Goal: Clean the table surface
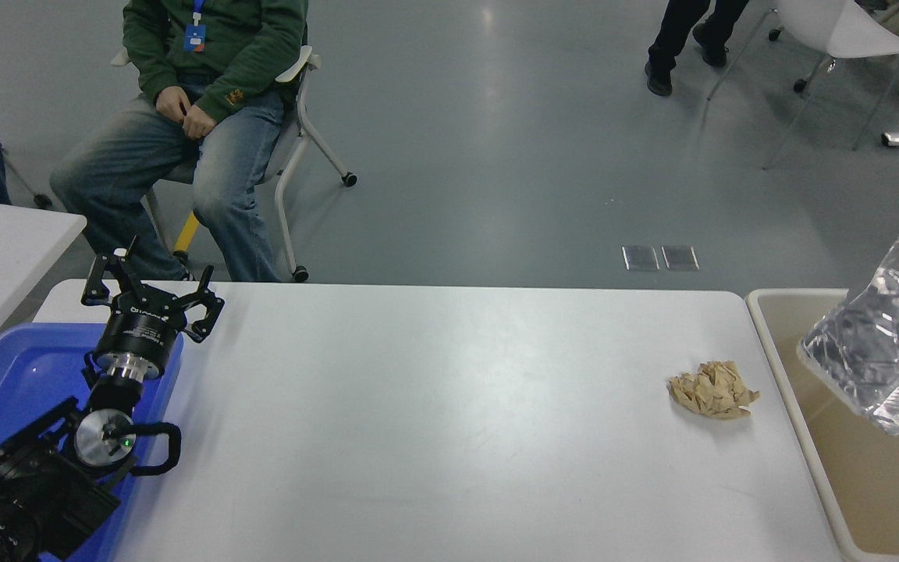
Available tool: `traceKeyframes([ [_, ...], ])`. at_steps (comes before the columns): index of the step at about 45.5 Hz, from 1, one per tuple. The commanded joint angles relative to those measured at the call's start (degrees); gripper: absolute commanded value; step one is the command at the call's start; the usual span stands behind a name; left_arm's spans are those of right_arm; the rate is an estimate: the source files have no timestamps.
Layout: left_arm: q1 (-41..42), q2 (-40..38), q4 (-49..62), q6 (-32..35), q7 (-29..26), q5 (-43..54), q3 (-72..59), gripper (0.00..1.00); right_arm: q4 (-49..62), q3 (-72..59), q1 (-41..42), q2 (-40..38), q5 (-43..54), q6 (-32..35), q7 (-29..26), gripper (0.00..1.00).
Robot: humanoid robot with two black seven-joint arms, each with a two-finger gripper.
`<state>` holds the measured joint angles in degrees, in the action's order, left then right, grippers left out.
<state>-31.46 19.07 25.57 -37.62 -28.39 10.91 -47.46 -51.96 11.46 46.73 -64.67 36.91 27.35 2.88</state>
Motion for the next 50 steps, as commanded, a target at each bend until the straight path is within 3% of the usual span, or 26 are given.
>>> traceKeyframes([
  [1, 0.00, 0.00, 0.01, 0.00, 0.00, -0.01, 0.00, 1.00, 12.22, -3.37, 1.78, 8.14, 0.26, -0.01, 0.46, 0.00],
  [29, 0.00, 0.00, 0.01, 0.00, 0.00, -0.01, 0.00, 1.00, 46.23, -11.90, 1.52, 28.62, -0.79, -0.36, 4.68, 0.00],
  [50, 0.00, 0.00, 0.01, 0.00, 0.00, -0.01, 0.00, 1.00, 50.11, -14.19, 0.73, 34.43, -0.79, -6.25, 4.77, 0.00],
])
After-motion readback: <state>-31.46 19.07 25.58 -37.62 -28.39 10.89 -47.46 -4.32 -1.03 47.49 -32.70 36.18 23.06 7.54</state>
